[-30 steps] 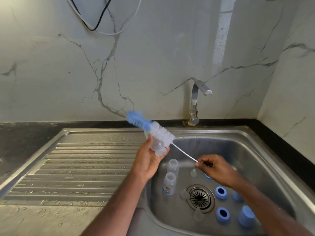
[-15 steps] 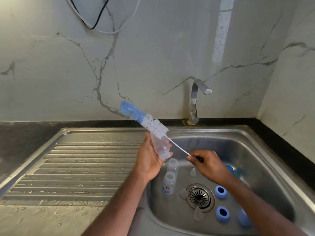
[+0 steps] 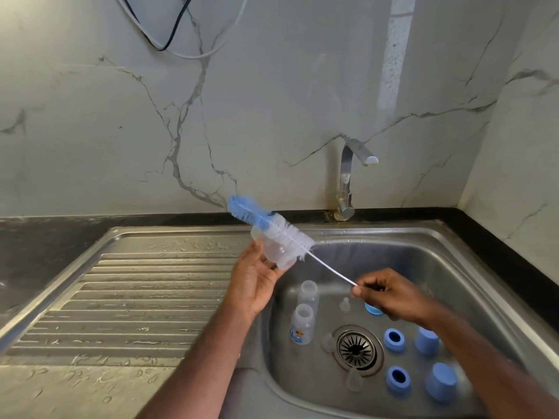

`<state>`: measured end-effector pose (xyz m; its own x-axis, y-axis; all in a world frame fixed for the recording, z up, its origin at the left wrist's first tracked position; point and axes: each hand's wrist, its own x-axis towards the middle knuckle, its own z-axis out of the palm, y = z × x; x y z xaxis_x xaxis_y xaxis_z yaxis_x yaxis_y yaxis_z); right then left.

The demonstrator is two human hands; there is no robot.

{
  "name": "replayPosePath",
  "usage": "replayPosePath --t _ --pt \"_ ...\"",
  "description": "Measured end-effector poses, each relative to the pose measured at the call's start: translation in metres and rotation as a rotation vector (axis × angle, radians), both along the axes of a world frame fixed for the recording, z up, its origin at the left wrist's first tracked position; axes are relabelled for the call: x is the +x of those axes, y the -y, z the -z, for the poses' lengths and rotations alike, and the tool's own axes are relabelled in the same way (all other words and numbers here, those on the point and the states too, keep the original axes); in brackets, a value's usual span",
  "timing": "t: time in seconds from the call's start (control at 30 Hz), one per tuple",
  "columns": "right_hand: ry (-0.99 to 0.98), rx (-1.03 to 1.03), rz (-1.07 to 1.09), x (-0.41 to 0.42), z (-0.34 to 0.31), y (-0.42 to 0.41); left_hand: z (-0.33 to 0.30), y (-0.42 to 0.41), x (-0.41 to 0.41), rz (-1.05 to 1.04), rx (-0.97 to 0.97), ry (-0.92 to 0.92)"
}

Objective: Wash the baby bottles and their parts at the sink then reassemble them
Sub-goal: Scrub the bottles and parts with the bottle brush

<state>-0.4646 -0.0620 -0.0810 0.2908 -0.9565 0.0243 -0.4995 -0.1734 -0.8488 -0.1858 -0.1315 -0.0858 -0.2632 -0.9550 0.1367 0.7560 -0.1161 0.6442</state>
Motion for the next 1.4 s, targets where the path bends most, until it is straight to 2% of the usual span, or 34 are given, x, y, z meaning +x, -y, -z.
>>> replayPosePath --t 0.07,0.2,0.27,0.37,0.5,0.7,0.77,0.93,1.1,1.17,1.27,1.4 --pt "-0.017 0.03 0.002 -0.002 0.002 -0.005 0.0 -0.003 -0.003 0.029 -0.006 0.026" --pt "-0.039 -0.161 0.149 0.028 0.004 0.005 0.003 -0.012 -0.026 0.086 0.0 0.178" --pt "-0.027 -0.157 0.137 0.025 0.0 0.006 0.003 -0.012 -0.026 0.076 -0.04 0.2" --pt "-0.033 -0.067 0.042 0.002 -0.005 -0.007 0.0 -0.006 -0.013 -0.08 -0.127 0.322" --pt "-0.011 -0.144 0.195 -0.019 -0.004 -0.006 0.001 0.003 0.002 -0.325 -0.348 0.617" --pt "-0.091 -0.277 0.238 0.011 0.002 0.01 0.009 -0.003 -0.018 -0.245 -0.492 0.732" --pt "-0.11 -0.304 0.238 0.01 0.001 0.011 0.007 -0.003 -0.018 -0.259 -0.491 0.738" --pt "-0.191 -0.304 0.294 -0.022 0.004 0.008 0.001 0.001 0.002 -0.306 -0.385 0.57" --pt "-0.223 -0.332 0.261 0.008 0.004 0.011 0.004 -0.006 -0.02 -0.246 -0.429 0.672" --pt "-0.271 -0.368 0.308 0.005 0.004 0.015 0.002 -0.006 -0.017 -0.283 -0.411 0.662" --pt "-0.322 -0.319 0.362 -0.022 0.004 0.013 -0.002 0.0 0.004 -0.359 -0.364 0.611" --pt "-0.309 -0.352 0.346 -0.013 0.004 0.009 0.0 -0.006 -0.005 -0.295 -0.406 0.667"
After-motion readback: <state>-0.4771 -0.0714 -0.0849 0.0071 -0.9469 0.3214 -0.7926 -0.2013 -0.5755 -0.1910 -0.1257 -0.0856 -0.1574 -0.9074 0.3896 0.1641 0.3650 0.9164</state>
